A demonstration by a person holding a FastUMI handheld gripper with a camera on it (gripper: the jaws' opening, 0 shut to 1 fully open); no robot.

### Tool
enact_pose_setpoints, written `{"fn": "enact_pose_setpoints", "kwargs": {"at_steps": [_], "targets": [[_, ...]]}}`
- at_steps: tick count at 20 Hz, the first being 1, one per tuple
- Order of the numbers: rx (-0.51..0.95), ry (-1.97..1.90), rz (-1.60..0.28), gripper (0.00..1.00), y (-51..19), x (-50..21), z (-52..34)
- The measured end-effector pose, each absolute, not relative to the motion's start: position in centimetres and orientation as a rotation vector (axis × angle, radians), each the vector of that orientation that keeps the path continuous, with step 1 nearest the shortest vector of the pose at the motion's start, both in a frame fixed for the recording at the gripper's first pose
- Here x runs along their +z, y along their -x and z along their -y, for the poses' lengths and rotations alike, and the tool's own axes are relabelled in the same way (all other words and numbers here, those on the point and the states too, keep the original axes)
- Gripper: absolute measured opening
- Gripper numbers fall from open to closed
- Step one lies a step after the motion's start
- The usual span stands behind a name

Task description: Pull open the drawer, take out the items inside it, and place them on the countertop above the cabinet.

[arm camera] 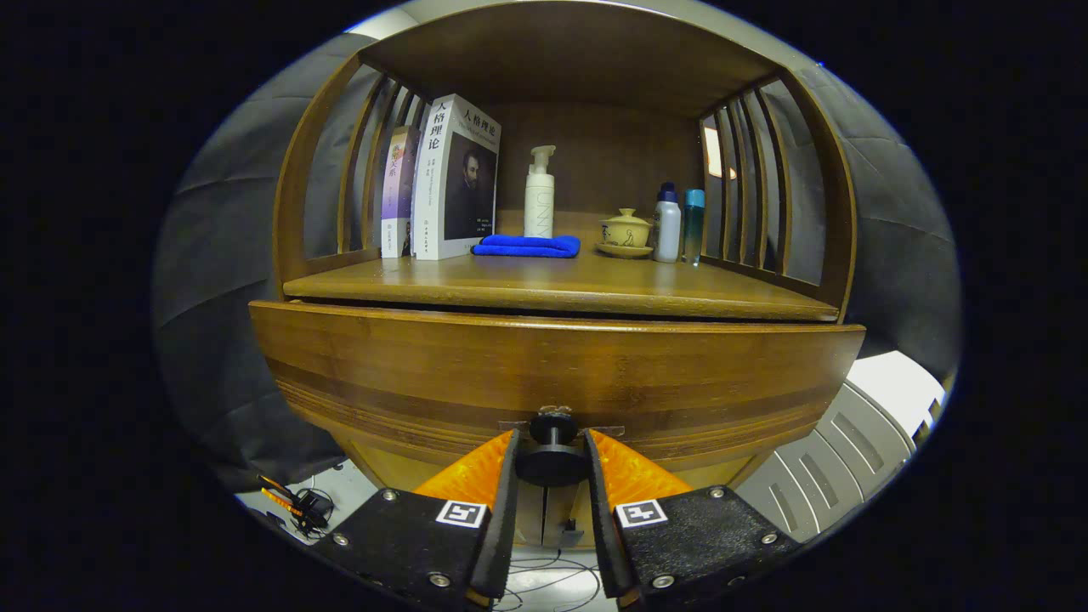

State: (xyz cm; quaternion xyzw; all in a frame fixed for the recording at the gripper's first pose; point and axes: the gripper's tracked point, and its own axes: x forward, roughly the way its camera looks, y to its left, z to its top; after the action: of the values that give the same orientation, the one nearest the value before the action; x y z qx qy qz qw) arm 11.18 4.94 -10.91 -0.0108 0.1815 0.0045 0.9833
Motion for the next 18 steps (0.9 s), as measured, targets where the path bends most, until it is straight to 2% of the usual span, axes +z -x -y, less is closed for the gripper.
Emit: {"fn": "enact_pose_setpoints", "kwargs": {"at_steps": [18], "targets": [[-0.029,0.031,-0.417,0.42,-3.2,-10.3,-4.8]]}}
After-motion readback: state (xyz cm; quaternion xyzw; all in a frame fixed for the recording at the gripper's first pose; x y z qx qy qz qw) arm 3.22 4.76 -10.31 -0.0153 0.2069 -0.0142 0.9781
